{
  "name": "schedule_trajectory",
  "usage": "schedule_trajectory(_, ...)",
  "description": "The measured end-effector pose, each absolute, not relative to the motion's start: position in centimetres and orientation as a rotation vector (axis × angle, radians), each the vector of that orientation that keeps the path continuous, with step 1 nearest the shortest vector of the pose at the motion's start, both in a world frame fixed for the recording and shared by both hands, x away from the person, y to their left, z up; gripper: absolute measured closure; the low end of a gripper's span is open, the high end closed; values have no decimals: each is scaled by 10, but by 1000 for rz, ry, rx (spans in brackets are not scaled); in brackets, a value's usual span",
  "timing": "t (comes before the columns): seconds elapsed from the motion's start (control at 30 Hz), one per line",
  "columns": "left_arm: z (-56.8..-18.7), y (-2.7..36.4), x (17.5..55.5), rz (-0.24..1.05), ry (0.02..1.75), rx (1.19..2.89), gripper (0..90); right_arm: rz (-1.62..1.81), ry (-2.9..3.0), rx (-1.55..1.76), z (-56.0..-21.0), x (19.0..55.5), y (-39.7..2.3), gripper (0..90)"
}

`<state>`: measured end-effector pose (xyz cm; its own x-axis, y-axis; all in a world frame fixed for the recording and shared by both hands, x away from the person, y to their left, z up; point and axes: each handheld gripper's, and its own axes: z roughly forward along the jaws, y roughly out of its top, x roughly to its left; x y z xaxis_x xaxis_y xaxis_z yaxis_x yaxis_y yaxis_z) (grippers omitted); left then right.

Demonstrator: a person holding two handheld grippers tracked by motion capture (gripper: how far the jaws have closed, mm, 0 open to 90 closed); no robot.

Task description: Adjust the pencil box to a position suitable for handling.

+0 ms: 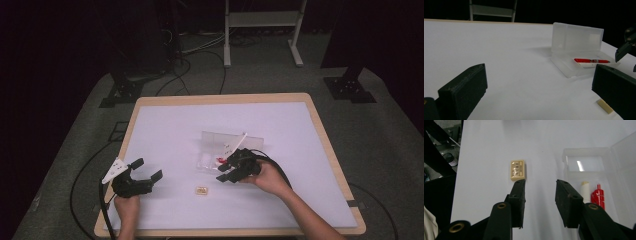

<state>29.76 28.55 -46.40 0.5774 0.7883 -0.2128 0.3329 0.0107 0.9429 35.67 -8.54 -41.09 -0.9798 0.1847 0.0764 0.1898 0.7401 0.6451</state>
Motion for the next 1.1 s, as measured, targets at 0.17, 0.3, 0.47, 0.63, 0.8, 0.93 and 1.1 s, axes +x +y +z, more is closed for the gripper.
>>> schedule_trajectory(0.17,-464,286,298,463,970,1581,0,-1085,-2906,-289,-415,354,-76,589)
schedule_trajectory(0.3,-464,286,298,462,971,1580,0,-1074,-2902,-266,-419,351,-67,589)
schedule_trajectory(0.47,-464,286,298,462,970,1580,0,-1057,-2906,-244,-424,347,-56,589)
schedule_trajectory(0.63,-464,286,298,462,970,1580,0,-1032,-2918,-213,-429,345,-45,588)
schedule_trajectory(0.8,-464,286,298,462,969,1579,0,-1005,-2919,-195,-435,344,-36,589)
schedule_trajectory(0.93,-464,286,298,462,968,1577,0,-996,-2921,-186,-438,344,-31,590)
schedule_trajectory(1.1,-464,286,298,460,968,1574,0,-970,-2930,-178,-442,344,-26,591)
